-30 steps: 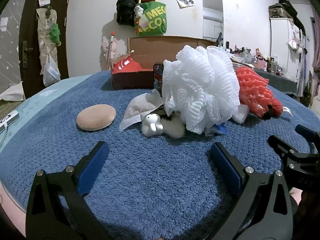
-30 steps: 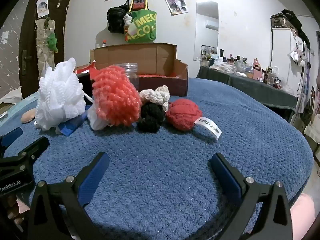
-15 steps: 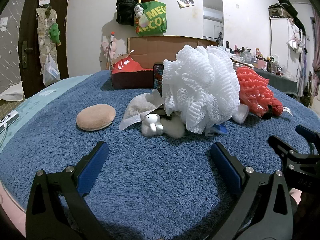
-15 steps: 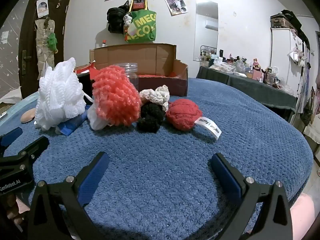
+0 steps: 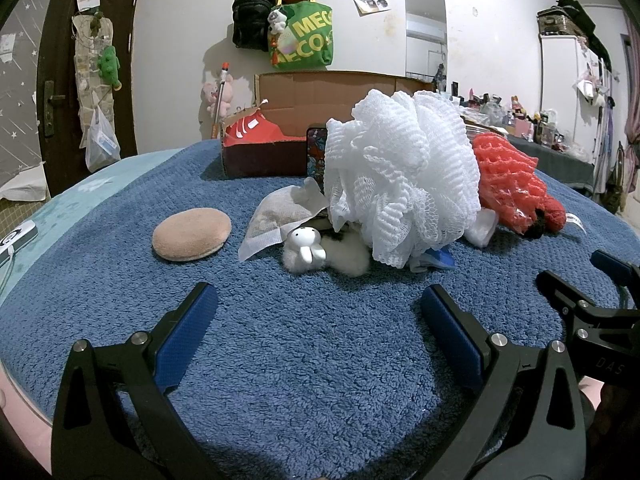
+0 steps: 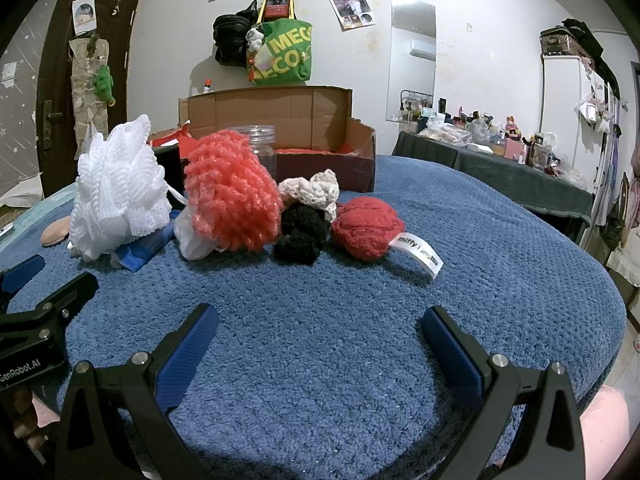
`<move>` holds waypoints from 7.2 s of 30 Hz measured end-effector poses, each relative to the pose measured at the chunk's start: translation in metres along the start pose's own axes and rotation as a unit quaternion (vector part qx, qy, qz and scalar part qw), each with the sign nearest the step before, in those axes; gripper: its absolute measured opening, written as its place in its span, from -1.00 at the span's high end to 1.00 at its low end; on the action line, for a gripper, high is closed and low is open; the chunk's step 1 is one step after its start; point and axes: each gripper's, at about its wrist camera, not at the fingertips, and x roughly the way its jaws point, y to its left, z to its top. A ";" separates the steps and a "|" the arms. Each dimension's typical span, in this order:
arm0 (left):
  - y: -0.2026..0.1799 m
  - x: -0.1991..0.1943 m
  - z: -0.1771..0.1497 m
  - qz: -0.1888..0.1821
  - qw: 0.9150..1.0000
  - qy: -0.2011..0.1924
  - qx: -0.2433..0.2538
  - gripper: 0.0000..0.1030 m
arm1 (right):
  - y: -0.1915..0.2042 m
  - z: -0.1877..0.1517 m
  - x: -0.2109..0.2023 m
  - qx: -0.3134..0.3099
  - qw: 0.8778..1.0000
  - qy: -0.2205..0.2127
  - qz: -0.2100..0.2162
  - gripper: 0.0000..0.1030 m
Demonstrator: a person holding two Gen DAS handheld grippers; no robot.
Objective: Organize soft objects
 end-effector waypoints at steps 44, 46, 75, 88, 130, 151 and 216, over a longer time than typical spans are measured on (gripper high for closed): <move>0.000 0.000 0.000 0.000 1.000 0.001 -0.001 -1.00 | 0.000 -0.001 0.000 0.000 1.000 0.000 0.000 -1.00; 0.000 0.000 0.000 0.000 1.000 0.002 -0.001 -1.00 | 0.000 -0.001 0.000 0.000 1.000 0.000 0.000 -1.00; -0.007 -0.014 0.025 -0.016 0.999 -0.030 0.012 -1.00 | -0.008 0.021 -0.016 -0.002 0.999 -0.027 0.026 -1.00; -0.015 -0.006 0.062 -0.066 0.997 -0.024 0.031 -1.00 | -0.004 0.069 -0.005 -0.044 0.993 -0.048 0.094 -1.00; -0.023 -0.008 0.080 -0.173 0.983 -0.006 0.059 0.11 | 0.014 0.087 0.002 -0.098 0.971 -0.041 0.213 0.36; -0.007 -0.027 0.113 -0.165 0.982 -0.064 0.060 0.11 | 0.009 0.117 -0.010 -0.084 0.970 -0.072 0.215 0.41; -0.010 0.291 0.241 -0.103 0.972 0.188 0.096 -0.15 | 0.039 0.272 0.313 -0.099 0.961 0.219 0.139 0.24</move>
